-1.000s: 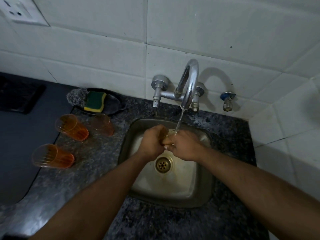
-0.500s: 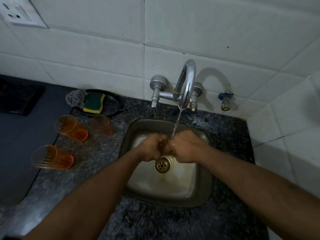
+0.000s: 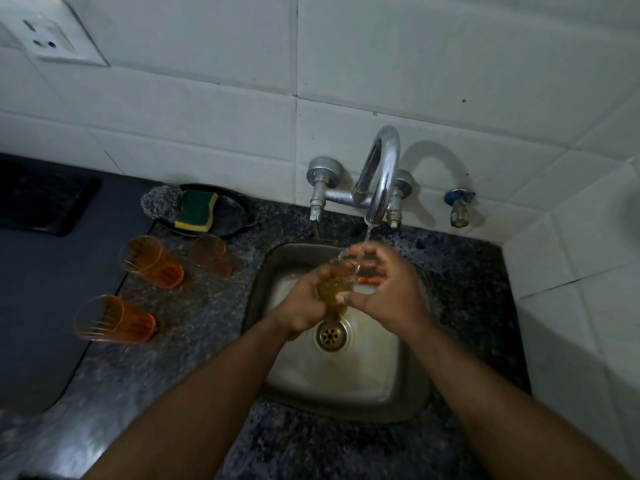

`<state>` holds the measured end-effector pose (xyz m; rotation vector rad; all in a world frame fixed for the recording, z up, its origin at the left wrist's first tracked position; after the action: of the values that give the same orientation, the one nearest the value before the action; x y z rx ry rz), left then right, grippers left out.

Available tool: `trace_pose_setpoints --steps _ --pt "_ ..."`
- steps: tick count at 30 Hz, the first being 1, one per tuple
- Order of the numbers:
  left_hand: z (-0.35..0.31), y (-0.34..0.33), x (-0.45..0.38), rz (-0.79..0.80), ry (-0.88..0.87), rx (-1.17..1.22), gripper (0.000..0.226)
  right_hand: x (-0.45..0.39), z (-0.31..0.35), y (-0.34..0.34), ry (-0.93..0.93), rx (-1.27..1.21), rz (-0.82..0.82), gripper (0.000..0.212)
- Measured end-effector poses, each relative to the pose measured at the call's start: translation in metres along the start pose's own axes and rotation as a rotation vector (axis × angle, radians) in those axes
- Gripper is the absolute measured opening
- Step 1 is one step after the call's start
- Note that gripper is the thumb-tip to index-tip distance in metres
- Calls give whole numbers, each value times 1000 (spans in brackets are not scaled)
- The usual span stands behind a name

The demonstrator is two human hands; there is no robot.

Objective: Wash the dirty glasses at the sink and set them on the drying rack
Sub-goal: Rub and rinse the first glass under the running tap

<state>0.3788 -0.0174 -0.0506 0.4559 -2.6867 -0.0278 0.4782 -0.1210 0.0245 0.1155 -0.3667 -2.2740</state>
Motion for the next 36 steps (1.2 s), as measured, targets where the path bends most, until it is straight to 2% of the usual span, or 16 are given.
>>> trace_pose_setpoints --steps 2,5,7,9,11,13,16,18,20,23,27,31,36 --pt "-2 -8 3 37 -25 68 74 11 -16 -5 -88 -93 -61 85" --pt "-10 -20 8 129 -57 145 84 18 -37 -13 -137 -210 -99 75" --pt "-12 -20 10 130 -44 262 85 22 -46 -12 -179 -410 -173 70" --pt "-17 -19 12 110 -16 384 79 20 -50 -17 -207 -528 -180 67" --pt "-20 -17 12 53 0 451 63 16 -49 -25 -226 -541 -148 64" --pt "-18 -14 10 -13 37 451 47 12 -49 -30 -255 -632 -169 56" --pt "-11 -12 9 -62 147 342 42 9 -49 -38 -398 -880 -178 52" --pt "-7 -13 9 -75 171 284 38 10 -52 -43 -561 -991 -204 29" --pt "-5 -17 9 -100 194 305 34 9 -59 -49 -704 -1009 -256 43" --pt "-1 -18 8 -167 245 358 33 7 -66 -65 -840 -1011 -317 40" --pt "-2 -13 9 -153 262 304 35 8 -79 -84 -976 -1108 -399 47" --pt "-3 -7 11 -170 224 203 37 4 -75 -90 -927 -1111 -377 33" --pt "-12 -5 13 -148 217 182 40 4 -60 -69 -629 -901 -325 31"
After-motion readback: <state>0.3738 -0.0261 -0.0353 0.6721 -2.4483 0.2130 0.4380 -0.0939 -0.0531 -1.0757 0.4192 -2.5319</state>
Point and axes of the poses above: each hand's wrist, its own x-axis away from the middle knuckle, its own y-axis out of the back of the hand, z = x × y, the point moved 8 cm from there along -x, towards the middle knuckle, and after that the axes turned 10 degrees about -x, right-handed, at the moved point
